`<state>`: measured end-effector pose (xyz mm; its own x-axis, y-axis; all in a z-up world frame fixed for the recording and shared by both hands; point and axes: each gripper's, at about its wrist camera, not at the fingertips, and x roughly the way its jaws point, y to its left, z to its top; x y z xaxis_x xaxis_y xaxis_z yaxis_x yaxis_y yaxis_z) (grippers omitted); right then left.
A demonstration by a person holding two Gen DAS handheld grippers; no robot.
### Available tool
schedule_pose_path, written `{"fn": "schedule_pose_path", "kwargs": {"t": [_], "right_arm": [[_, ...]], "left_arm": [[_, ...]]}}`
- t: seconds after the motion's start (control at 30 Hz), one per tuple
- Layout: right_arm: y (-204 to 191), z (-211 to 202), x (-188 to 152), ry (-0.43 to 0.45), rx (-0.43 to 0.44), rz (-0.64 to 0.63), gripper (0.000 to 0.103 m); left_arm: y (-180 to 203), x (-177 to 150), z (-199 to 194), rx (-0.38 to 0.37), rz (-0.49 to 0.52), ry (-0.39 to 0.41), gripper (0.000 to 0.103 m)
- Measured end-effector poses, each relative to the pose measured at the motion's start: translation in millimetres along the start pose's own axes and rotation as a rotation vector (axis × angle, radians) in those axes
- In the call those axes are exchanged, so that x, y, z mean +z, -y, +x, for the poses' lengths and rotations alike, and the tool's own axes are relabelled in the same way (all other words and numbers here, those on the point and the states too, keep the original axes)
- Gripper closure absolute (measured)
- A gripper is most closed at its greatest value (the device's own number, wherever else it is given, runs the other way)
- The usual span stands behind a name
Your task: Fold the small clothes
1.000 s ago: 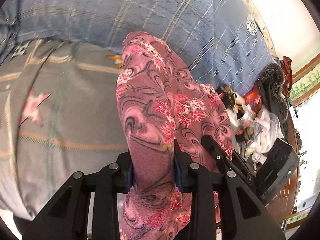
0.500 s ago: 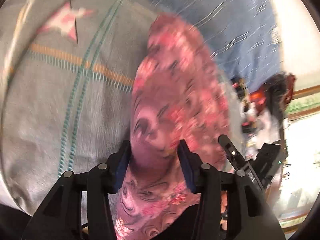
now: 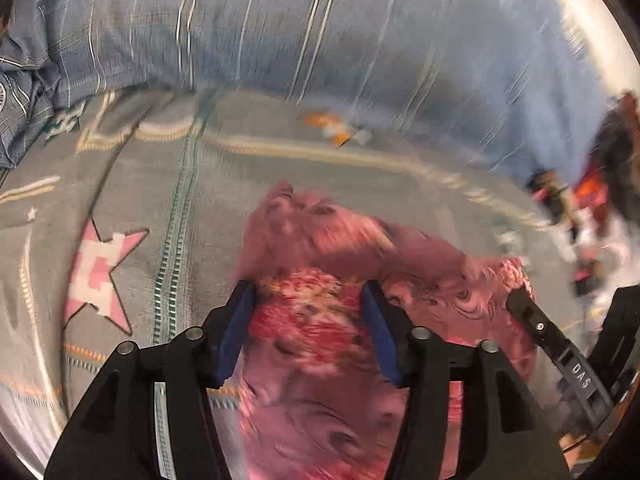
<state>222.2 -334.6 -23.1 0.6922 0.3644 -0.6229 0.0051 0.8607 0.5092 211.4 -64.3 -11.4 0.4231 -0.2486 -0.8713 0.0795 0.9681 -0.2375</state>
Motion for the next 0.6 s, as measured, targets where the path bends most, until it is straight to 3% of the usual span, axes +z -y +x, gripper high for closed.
{"fn": "schedule_pose_path", "kwargs": {"t": [0.03, 0.1, 0.17, 0.23, 0.3, 0.37, 0.43, 0.5, 0.57, 0.6], "right_arm": [[12.7, 13.9, -3.9, -0.054, -0.033, 0.032, 0.097], [28.3, 10.6, -8.2, -0.027, 0.030, 0.094, 0.091], [29.6, -1.6, -3.4, -0.029, 0.014, 0.117, 0.084], [24.3, -17.0, -0.9, 0.003, 0.015, 0.106, 0.080], [7.1, -34.3, -2.0, 0.052, 0.078, 0.024, 0.080], [-14.4, -38.8, -2.5, 0.076, 0.066, -0.086, 0.080], [-26.7, -27.9, -2.9, 0.062, 0.060, -0.138, 0.080], [-28.1, -3.9, -6.6, 0.005, 0.040, -0.147, 0.080], [-21.3, 20.0, -12.9, -0.059, -0.007, -0.160, 0.089], [-19.1, 18.3, -13.5, -0.037, 0.016, -0.148, 0.089]], "left_arm": [[-4.3, -0.6, 9.7, -0.001, -0.019, -0.018, 0.041], [-10.8, 0.5, 3.8, -0.035, -0.034, -0.007, 0.042], [-24.1, 0.9, -8.7, -0.045, -0.059, -0.013, 0.045], [-32.3, 0.9, -29.4, -0.131, -0.084, 0.004, 0.046], [-27.1, 2.4, -49.1, -0.172, -0.068, 0.056, 0.046], [-12.7, 9.2, -59.7, -0.158, -0.030, 0.102, 0.043], [-0.5, 19.4, -51.5, -0.145, -0.008, 0.096, 0.043], [4.6, 32.0, -25.0, -0.095, -0.001, 0.050, 0.043], [4.8, 43.0, 12.4, -0.004, 0.001, -0.022, 0.043], [2.2, 47.5, 30.4, 0.051, 0.005, -0.062, 0.039]]}}
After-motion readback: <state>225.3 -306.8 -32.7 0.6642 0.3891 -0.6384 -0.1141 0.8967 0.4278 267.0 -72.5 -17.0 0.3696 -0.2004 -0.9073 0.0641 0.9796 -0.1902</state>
